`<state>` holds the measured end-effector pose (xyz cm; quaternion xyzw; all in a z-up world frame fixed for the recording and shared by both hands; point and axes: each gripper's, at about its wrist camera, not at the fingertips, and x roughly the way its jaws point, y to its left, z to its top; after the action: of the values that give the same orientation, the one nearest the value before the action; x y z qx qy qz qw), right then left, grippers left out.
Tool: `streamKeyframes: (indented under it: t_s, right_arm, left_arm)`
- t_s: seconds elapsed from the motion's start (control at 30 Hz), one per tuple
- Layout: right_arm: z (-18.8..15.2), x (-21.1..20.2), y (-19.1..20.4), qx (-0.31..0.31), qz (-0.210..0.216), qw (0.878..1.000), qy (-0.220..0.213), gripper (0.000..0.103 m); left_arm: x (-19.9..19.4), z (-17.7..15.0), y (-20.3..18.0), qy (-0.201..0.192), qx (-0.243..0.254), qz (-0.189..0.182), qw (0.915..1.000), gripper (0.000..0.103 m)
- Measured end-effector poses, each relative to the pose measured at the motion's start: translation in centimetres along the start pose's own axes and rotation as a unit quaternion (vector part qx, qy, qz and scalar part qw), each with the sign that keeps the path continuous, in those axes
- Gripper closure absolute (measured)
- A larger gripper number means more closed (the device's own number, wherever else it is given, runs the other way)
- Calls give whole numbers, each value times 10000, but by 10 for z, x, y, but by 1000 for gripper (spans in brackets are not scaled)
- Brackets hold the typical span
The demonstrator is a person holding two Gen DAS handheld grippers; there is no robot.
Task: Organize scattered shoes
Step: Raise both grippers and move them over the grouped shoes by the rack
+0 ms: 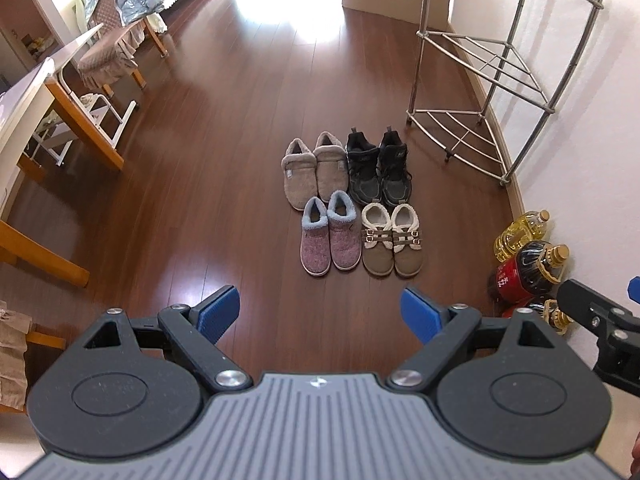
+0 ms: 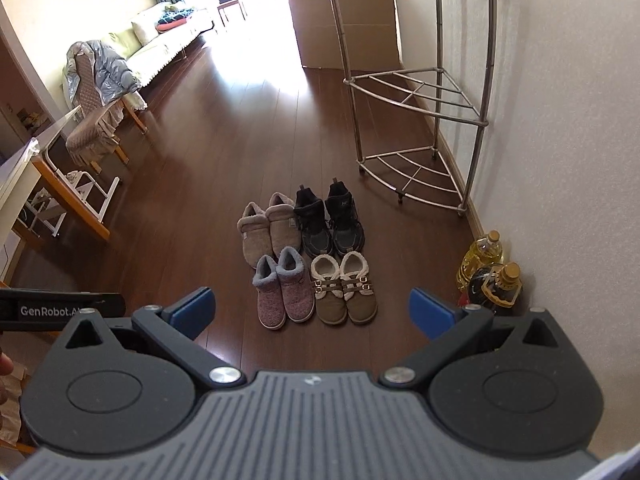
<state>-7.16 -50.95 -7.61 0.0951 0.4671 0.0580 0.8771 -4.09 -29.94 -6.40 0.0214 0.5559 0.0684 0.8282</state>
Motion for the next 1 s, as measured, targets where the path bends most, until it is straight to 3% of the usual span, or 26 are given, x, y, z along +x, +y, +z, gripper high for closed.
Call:
streamKeyframes:
  t_s: [0.23, 0.47, 0.67, 0.87, 1.0]
  right_arm:
    - [11, 34, -5, -52, 15, 9996, 274, 1]
    - [52, 120, 2, 265, -245, 9969, 694, 1]
    - [92, 199, 10, 578, -527, 9918, 1014, 1]
    - [132, 278, 19, 870, -816, 9841, 1320, 1]
    - [158, 340, 23, 863, -856, 9820, 1444, 1]
  left_arm:
    - [30, 10, 6, 286, -53, -18, 9996, 13]
    - [88, 54, 24, 484, 35, -96, 9988, 13]
    - [175, 135, 32, 636, 357, -477, 9962, 13]
    - [251, 210, 28, 544, 962, -496, 9926, 13]
    - [297, 245, 25, 476, 1036, -466, 9924, 14]
